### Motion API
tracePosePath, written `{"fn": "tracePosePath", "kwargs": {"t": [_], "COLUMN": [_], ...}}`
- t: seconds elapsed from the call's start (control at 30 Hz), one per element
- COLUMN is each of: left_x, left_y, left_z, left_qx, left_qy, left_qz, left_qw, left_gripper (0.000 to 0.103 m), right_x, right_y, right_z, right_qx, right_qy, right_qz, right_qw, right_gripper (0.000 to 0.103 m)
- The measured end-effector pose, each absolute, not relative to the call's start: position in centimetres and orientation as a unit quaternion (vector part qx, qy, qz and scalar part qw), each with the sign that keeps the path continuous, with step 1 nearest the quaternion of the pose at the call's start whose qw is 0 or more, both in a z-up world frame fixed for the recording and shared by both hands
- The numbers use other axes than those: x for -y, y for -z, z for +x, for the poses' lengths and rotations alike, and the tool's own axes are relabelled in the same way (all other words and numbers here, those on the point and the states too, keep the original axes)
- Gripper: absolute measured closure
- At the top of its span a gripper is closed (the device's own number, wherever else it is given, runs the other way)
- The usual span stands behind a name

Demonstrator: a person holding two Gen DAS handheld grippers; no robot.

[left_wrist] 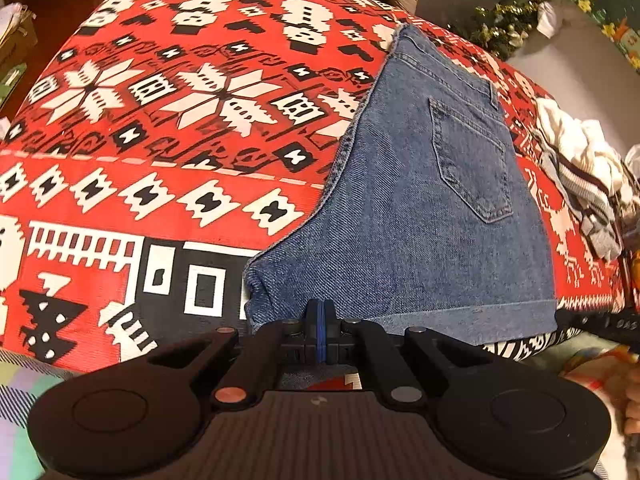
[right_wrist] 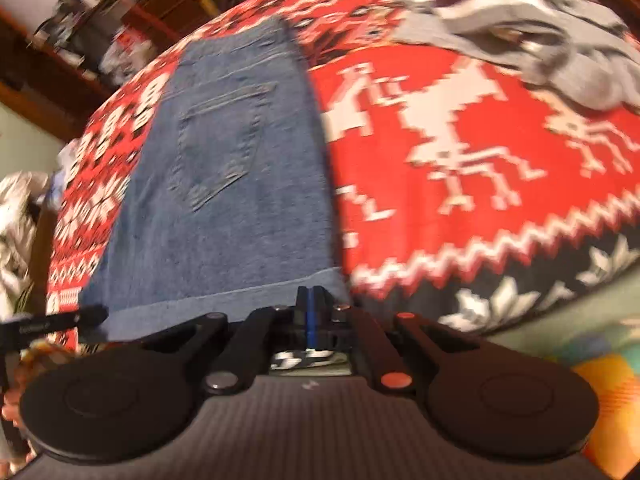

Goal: Fold clothes

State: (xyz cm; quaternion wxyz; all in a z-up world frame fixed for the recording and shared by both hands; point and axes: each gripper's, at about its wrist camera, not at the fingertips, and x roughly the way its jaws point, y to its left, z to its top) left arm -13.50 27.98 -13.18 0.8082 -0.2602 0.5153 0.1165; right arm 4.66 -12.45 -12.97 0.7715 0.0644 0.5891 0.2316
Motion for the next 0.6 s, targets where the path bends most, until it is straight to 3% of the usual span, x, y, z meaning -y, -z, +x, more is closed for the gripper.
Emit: {"fn": "tracePosePath", "kwargs": {"t": [0.2, 0.6], "left_x": [-28.3, -25.6], "left_y": [12.1, 10.2], "left_z": [-13.8, -6.2], "left_qx": [-0.487, -0.406], "left_qy": [-0.122, -0.071], "left_qz": [-0.272, -0.268], "left_qw": [0.821, 0.871], "left_gripper": [0.100, 0.097], "right_x": [13.3, 3.6], "right_y": [11.8, 8.5], "right_z": [4.6, 4.3], "right_qx": [-0.571, -0.505], "right_qy": [-0.251, -0.353], "right_qz": [0.099, 0.002], "right_qw": [0.775, 0.787], "right_gripper": [0.099, 0.097]}}
